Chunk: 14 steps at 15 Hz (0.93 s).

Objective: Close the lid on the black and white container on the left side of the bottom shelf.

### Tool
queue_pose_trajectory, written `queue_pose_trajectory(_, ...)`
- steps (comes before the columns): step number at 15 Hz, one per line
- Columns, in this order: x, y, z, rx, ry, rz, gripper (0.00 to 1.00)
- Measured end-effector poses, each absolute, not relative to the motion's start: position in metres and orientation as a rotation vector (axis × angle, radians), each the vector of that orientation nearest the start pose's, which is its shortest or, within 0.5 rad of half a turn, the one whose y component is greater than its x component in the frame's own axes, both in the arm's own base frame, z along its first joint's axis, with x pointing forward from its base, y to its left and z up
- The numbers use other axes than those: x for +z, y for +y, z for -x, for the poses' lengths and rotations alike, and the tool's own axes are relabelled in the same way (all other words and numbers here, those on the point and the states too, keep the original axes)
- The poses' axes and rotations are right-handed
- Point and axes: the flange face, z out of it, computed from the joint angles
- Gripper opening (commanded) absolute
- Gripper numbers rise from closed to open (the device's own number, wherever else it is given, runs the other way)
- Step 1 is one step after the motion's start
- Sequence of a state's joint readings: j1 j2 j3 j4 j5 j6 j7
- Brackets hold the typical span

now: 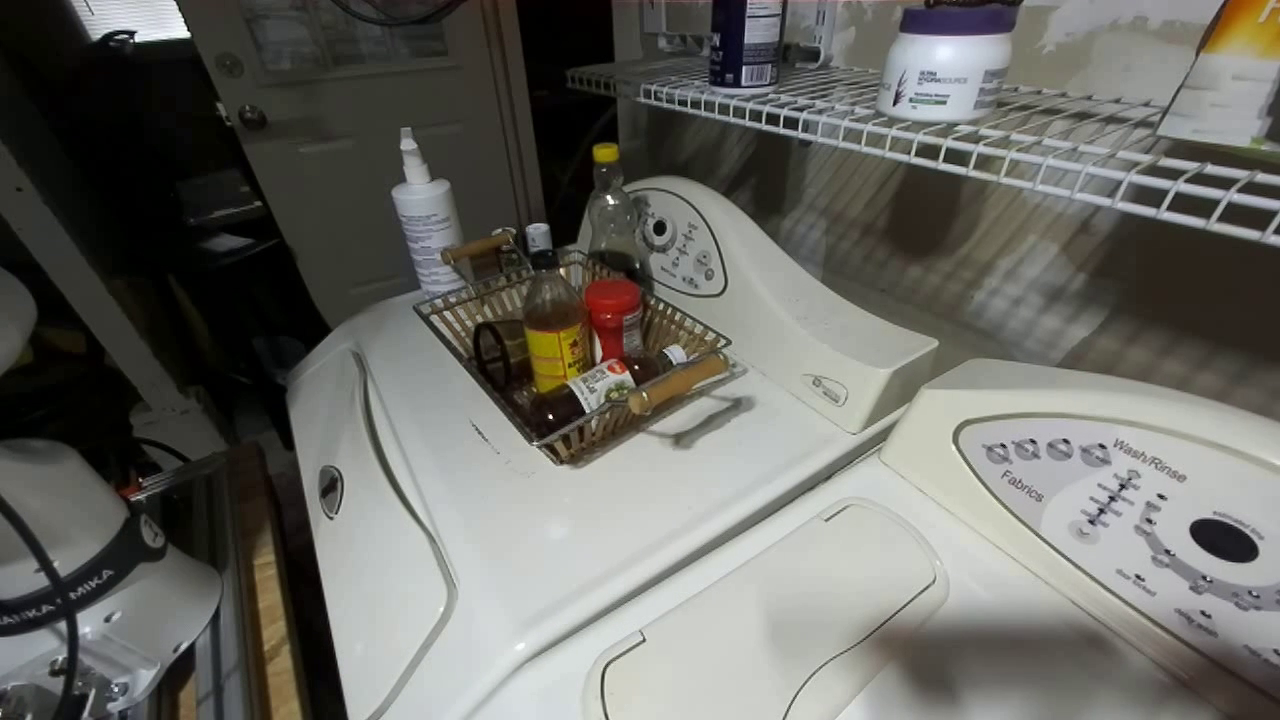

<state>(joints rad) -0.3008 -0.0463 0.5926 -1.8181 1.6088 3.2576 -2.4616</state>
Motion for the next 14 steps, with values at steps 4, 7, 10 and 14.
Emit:
queue_pose_trajectory(4,0.632,0.043,-0.564,-2.148,-1.086,2.543,1.0)
queue_pose_trajectory(7,0.625,0.025,-0.573,-2.1,-0.871,2.573,1.0)
queue_pose_trajectory(10,0.622,0.018,-0.582,-2.068,-0.733,2.573,0.74)
queue_pose_trajectory(14,0.636,0.021,-0.585,-2.079,-0.66,2.544,0.55)
